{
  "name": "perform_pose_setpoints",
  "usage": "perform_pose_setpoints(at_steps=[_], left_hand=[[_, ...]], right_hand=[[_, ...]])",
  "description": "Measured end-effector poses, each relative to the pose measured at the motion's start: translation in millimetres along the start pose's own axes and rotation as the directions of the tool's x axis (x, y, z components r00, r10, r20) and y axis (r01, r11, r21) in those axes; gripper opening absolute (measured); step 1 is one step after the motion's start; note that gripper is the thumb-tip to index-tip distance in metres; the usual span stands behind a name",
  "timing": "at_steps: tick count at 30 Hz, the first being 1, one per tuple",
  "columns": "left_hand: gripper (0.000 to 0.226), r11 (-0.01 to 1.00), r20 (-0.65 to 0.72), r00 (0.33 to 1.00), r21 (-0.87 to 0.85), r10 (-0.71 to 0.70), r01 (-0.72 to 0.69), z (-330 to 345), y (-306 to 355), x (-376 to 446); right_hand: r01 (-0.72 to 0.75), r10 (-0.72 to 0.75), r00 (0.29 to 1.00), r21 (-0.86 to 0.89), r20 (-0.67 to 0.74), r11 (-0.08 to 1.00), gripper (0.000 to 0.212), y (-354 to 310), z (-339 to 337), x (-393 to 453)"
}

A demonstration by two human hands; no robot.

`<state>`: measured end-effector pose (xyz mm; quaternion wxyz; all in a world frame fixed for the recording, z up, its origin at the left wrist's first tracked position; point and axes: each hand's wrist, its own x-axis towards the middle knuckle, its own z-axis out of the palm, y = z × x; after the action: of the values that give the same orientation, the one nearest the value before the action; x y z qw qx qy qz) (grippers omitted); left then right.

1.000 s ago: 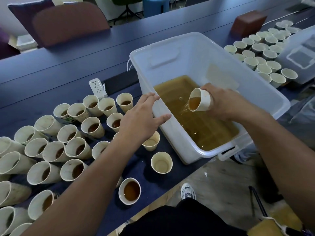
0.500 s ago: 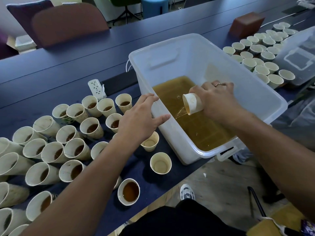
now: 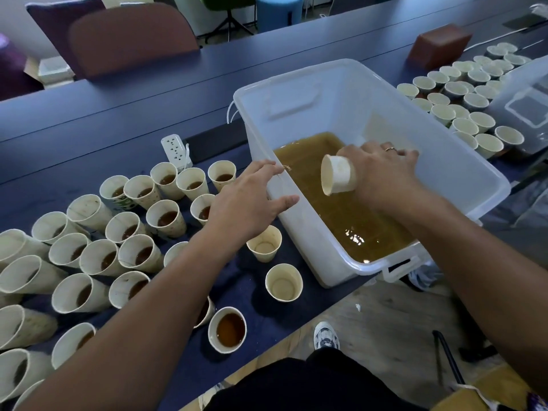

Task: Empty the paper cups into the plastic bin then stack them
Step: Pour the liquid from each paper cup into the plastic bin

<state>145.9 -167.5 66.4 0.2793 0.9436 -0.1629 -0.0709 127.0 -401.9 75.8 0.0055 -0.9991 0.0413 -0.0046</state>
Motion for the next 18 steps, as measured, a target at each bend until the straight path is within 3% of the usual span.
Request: perform_pose_setpoints(at_steps=[5,8,13,15,18], left_hand=[[0.018,0.919,-0.074,0.992,-0.388,-0.1,0.064,-28.7,-7.6,-6.0],[0.019,0.852,-0.111,0.987,-0.522,-0.119,0.044,-56.4,-3.1,-22.6],[0.015,0.845,-0.17,0.969,-0.531,-0.18,0.064,-78.1,-19.3,-52.3],[0.014,0.871,-0.177,0.964,-0.484,-0.197,0.089,-79.2,-33.1,-62.5],[0.015,0.918,-0.159,0.954,-0.352,-0.254,0.186,-74.3,-56.3,-75.3]], right_hand=[[-0.001,0.048,0.992,0.382,-0.114,0.924,0.068,-39.4,-30.7,-14.0],[0.065,-0.015,0.994,0.464,-0.111,0.883,0.072,-71.4,-44.3,-27.9],[0.195,-0.145,0.98,0.527,-0.135,0.827,0.079,-119.1,-39.4,-45.1],[0.2,-0.21,0.976,0.574,-0.05,0.794,0.087,-130.2,-31.8,-48.6],[0.121,-0.315,0.941,0.75,0.121,0.65,0.09,-137.6,-20.3,-54.7]])
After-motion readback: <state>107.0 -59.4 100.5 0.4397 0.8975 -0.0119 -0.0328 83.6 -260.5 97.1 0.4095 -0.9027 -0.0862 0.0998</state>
